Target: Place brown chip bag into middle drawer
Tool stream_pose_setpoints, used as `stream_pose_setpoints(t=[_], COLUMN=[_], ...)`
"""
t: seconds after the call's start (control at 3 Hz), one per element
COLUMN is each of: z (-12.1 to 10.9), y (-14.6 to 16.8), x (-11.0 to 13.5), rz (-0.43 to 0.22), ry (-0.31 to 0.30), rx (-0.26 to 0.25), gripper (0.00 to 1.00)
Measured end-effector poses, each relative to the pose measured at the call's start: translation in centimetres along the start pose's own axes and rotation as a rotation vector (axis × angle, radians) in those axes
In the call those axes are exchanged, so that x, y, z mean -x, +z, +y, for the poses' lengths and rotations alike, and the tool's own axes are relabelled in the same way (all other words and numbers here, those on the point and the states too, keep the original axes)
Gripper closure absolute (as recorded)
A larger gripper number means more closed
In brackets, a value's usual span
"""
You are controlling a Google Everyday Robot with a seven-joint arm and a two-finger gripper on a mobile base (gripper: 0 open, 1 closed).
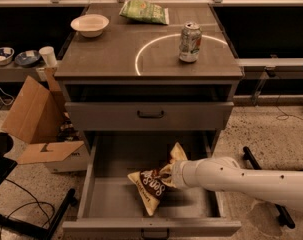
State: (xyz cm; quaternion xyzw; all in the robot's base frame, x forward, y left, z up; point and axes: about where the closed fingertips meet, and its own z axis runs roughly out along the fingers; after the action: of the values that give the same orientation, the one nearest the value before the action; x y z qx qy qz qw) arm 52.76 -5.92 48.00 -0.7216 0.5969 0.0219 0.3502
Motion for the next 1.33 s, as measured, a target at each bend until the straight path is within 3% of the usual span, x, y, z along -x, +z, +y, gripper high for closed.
stream_pose_setpoints(t=[1.0, 1.33], z=[-0.11, -0.1], y=[-0.05, -0.06], x=[0.07, 0.07], rz=[0.0, 0.0], ry=[-0.002, -0.002], rx=[-0.001, -0.001], gripper=[0.18, 0.0])
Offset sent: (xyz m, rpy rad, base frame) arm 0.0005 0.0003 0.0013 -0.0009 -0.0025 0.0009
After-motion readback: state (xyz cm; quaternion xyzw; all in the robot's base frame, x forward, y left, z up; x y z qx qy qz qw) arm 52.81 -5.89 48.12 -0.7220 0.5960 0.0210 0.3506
